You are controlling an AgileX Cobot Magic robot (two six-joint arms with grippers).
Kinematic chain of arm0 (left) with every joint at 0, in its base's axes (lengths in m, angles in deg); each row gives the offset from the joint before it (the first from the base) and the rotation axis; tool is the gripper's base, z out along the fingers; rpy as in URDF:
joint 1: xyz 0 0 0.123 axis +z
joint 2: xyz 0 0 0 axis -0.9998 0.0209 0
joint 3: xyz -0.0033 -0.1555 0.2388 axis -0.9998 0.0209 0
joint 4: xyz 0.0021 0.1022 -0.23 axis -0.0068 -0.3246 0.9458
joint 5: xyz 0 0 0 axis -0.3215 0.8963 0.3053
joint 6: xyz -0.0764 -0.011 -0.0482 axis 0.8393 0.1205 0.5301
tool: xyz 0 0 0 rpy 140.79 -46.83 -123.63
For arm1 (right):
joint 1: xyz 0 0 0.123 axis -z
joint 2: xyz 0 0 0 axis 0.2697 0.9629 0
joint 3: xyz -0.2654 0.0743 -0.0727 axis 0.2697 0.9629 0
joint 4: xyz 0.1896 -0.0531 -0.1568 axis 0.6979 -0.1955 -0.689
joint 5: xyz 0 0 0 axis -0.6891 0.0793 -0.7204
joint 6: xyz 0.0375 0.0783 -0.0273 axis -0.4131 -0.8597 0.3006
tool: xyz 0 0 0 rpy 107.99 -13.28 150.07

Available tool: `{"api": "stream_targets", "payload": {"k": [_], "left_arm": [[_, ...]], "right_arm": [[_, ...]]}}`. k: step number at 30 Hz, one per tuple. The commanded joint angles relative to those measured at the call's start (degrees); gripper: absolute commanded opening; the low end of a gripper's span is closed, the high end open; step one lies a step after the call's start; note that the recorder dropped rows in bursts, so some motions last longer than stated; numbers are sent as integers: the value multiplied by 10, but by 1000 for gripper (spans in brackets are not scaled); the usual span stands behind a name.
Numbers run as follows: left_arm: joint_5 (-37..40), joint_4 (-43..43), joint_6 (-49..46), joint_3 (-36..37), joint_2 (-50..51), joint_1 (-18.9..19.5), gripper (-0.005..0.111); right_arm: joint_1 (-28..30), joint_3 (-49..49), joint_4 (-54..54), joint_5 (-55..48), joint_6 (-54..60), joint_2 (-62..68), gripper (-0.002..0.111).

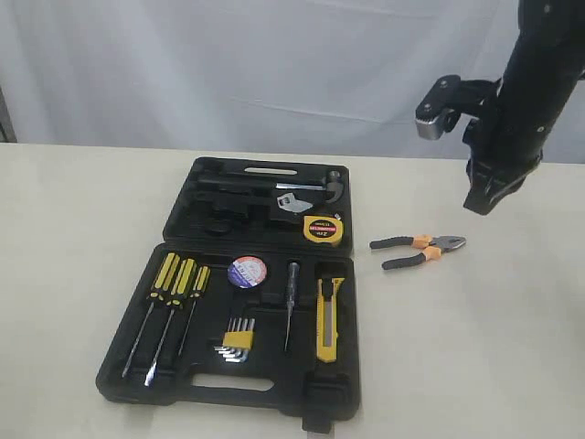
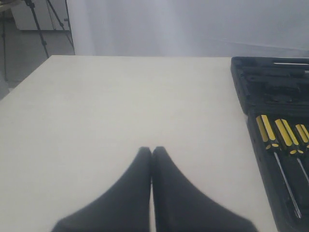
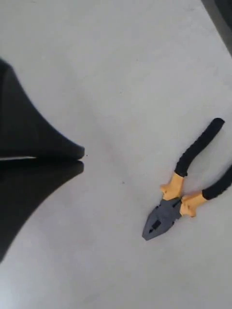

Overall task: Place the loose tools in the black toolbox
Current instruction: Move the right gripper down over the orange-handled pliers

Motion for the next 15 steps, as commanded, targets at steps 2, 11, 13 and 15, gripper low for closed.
{"api": "stream_targets", "payload": {"k": [2, 11, 13, 15], "left_arm": [[-5, 5, 2, 1, -1, -3, 0], [-5, 5, 2, 1, -1, -3, 0], [-5, 5, 2, 1, -1, -3, 0], [-5, 5, 2, 1, -1, -3, 0]], "right_arm": [[1, 0, -9, 13, 92, 42, 0], [1, 0, 24, 54, 238, 55, 29], [1, 0, 15, 66, 239, 57, 46], [1, 0, 5, 82, 239, 60, 56]]}}
